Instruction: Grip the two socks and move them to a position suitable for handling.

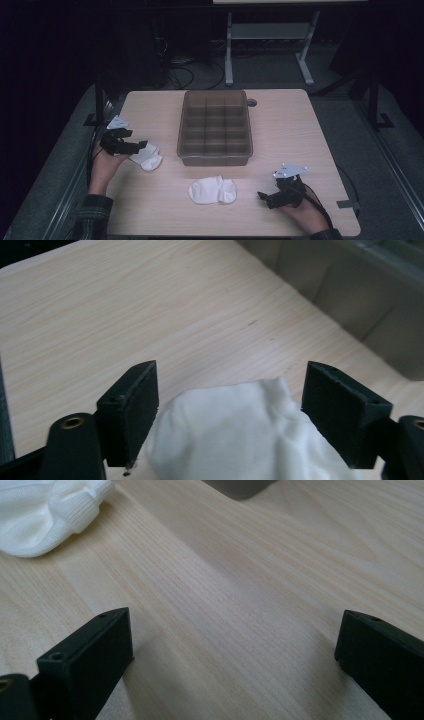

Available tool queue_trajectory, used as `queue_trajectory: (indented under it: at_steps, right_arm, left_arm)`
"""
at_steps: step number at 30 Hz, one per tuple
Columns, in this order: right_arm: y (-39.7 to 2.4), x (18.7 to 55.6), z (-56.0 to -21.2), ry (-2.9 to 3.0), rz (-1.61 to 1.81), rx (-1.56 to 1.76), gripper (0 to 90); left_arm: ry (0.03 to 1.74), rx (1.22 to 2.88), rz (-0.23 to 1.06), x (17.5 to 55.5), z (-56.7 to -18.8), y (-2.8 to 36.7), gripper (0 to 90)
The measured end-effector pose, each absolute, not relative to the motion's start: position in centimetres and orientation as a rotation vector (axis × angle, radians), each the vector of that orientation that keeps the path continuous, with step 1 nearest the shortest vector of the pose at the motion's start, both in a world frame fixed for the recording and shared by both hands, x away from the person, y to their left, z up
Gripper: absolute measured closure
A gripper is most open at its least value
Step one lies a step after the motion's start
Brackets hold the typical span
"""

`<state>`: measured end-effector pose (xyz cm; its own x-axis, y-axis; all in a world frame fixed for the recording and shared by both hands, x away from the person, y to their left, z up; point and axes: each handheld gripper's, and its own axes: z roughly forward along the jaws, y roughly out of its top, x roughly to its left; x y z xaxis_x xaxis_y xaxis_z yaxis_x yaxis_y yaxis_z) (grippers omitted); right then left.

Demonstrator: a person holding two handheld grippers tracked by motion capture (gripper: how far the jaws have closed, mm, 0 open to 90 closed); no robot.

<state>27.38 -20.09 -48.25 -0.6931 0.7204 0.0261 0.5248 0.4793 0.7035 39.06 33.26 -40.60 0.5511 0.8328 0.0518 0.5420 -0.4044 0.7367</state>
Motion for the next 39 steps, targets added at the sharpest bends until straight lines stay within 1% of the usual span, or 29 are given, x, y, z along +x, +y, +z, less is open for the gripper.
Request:
queue_trajectory:
  at_steps: [2,7,10,13,20,22,26,32,35,39]
  right_arm:
    - [-20.1,27.4,-48.3,2.456,1.026,1.060,1.4]
    - [-20.1,27.4,-48.2,2.457,1.027,1.060,1.4]
    - [-20.1,27.4,-48.2,2.457,1.027,1.059,1.4]
    - [-20.1,27.4,-48.2,2.456,1.026,1.059,1.4]
    - [-20.1,27.4,-48.2,2.459,1.026,1.056,1.4]
    - [-20.1,27.4,-48.2,2.460,1.026,1.055,1.4]
    - [-20.1,27.4,-48.2,2.459,1.026,1.054,1.4]
    - [-20.1,27.4,-48.2,2.460,1.026,1.055,1.4]
    - [-20.1,27.4,-48.2,2.460,1.027,1.054,1.4]
    - [-20.1,27.4,-48.2,2.460,1.026,1.054,1.4]
  left_arm:
    - [1.117,2.099,0.551,39.4,-40.9,33.7,25.3]
    - [1.169,2.098,0.567,40.1,-41.6,35.0,34.9]
    - [1.205,2.096,0.578,40.5,-42.2,35.6,38.3]
    - [1.234,2.097,0.587,40.8,-42.5,36.0,38.7]
    - [1.309,2.124,0.553,41.5,-44.1,36.9,38.9]
    - [1.318,2.128,0.569,41.5,-44.4,37.0,39.0]
    - [1.336,2.138,0.564,41.5,-45.0,37.2,43.6]
    - [1.332,2.158,0.558,41.4,-45.5,37.2,46.0]
    - [1.327,2.146,0.553,41.4,-45.7,37.2,51.0]
    - [1.306,2.144,0.499,41.3,-45.7,37.2,63.0]
